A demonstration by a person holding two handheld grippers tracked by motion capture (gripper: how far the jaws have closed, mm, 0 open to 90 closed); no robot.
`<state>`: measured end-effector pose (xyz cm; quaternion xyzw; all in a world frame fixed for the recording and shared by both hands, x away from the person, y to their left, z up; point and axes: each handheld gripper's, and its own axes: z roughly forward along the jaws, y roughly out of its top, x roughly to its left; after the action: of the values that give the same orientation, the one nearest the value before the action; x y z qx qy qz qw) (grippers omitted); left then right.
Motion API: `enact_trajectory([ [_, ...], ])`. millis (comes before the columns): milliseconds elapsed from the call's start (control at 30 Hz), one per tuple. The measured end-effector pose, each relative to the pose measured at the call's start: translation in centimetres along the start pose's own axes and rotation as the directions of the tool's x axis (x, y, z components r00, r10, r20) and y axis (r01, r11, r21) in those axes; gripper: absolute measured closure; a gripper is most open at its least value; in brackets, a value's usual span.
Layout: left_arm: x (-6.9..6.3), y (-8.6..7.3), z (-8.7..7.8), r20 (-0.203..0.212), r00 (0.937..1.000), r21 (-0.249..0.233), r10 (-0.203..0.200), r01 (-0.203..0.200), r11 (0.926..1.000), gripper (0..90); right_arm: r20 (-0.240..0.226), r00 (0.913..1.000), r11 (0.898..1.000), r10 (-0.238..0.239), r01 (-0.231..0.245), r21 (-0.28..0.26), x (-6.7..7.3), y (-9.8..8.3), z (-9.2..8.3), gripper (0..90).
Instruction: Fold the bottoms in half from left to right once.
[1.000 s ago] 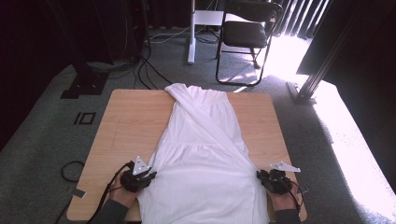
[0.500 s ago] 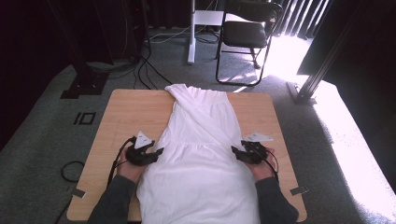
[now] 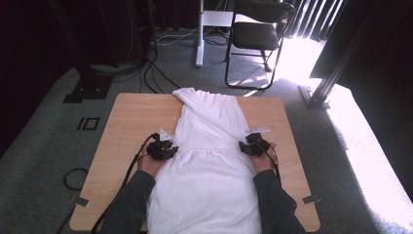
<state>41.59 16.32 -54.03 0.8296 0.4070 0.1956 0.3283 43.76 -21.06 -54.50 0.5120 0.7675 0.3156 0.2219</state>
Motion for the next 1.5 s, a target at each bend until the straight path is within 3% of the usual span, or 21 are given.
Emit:
enact_trajectory([
  [100, 0.3, -0.1, 0.2, 0.000, 0.9999, -0.001, -0.015, 0.015, 0.9999, 71.2, 0.054, 0.9944, 0.996, 0.091, -0.090, -0.018, -1.6, -0.4, 0.1, 57.0],
  [167, 0.5, -0.1, 0.2, 0.003, 0.9998, -0.004, -0.021, 0.021, 0.9998, 71.3, 0.040, 0.9921, 0.993, 0.119, -0.118, -0.008, -2.2, -0.7, 0.4, 61.8],
  [300, 0.7, -0.2, 0.3, 0.023, 0.9995, -0.006, -0.024, 0.024, 0.9997, 78.2, 0.015, 0.9961, 0.996, 0.087, -0.087, -0.011, -1.8, -0.7, 0.3, 78.3],
  [400, 0.2, -0.4, 0.0, 0.007, 0.9998, 0.003, 0.016, -0.016, 0.9999, 84.1, -0.004, 0.9972, 0.997, 0.075, -0.075, -0.005, -1.4, -0.9, 0.1, 87.8],
  [567, -0.6, -2.2, -1.8, 0.029, 0.9994, -0.001, 0.020, -0.020, 0.9998, 85.1, -0.030, 0.9978, 0.998, 0.059, -0.059, -0.002, -0.4, -2.2, -1.2, 88.5],
  [767, -2.8, -5.4, -5.1, 0.064, 0.9972, 0.006, 0.038, -0.038, 0.9992, 85.0, -0.073, 0.9972, 1.000, 0.015, -0.016, -0.010, 1.5, -5.7, -4.5, 88.2],
  [933, -5.0, -8.2, -8.1, 0.129, 0.9888, 0.014, 0.075, -0.077, 0.9969, 84.5, -0.105, 0.9945, 1.000, -0.005, 0.005, -0.002, 3.0, -9.2, -8.0, 87.5],
  [1033, -5.4, -8.7, -8.9, 0.160, 0.9830, 0.013, 0.090, -0.093, 0.9956, 80.4, -0.127, 0.9918, 1.000, -0.012, 0.015, 0.022, 3.7, -10.5, -9.6, 85.7],
  [1100, -5.2, -8.4, -9.2, 0.157, 0.9832, -0.020, 0.093, -0.091, 0.9956, 69.4, -0.124, 0.9921, 0.999, -0.020, 0.026, 0.042, 3.8, -10.4, -9.9, 74.4],
  [1167, -4.4, -7.5, -9.5, 0.144, 0.9882, -0.063, 0.053, -0.044, 0.9970, 61.5, -0.120, 0.9918, 0.999, -0.045, 0.048, 0.020, 3.7, -9.8, -10.0, 62.0],
  [1233, -3.6, -6.0, -9.5, 0.123, 0.9920, -0.115, 0.030, -0.016, 0.9933, 58.7, -0.121, 0.9919, 0.999, -0.041, 0.037, -0.030, 3.4, -8.4, -10.3, 55.2],
  [1300, -3.1, -4.6, -9.0, 0.121, 0.9925, -0.138, 0.018, -0.001, 0.9905, 58.2, -0.165, 0.9839, 0.996, -0.068, 0.057, -0.074, 3.6, -6.5, -10.2, 52.1],
  [1400, -2.9, -2.0, -7.2, 0.122, 0.9920, -0.133, 0.032, -0.015, 0.9910, 57.6, -0.201, 0.9715, 0.991, -0.126, 0.113, -0.076, 4.8, -3.7, -8.9, 48.2],
  [1500, -3.2, -0.7, -4.6, 0.119, 0.9914, -0.092, 0.055, -0.044, 0.9948, 56.9, -0.221, 0.9592, 0.984, -0.176, 0.165, -0.068, 6.7, -1.7, -6.7, 45.4],
])
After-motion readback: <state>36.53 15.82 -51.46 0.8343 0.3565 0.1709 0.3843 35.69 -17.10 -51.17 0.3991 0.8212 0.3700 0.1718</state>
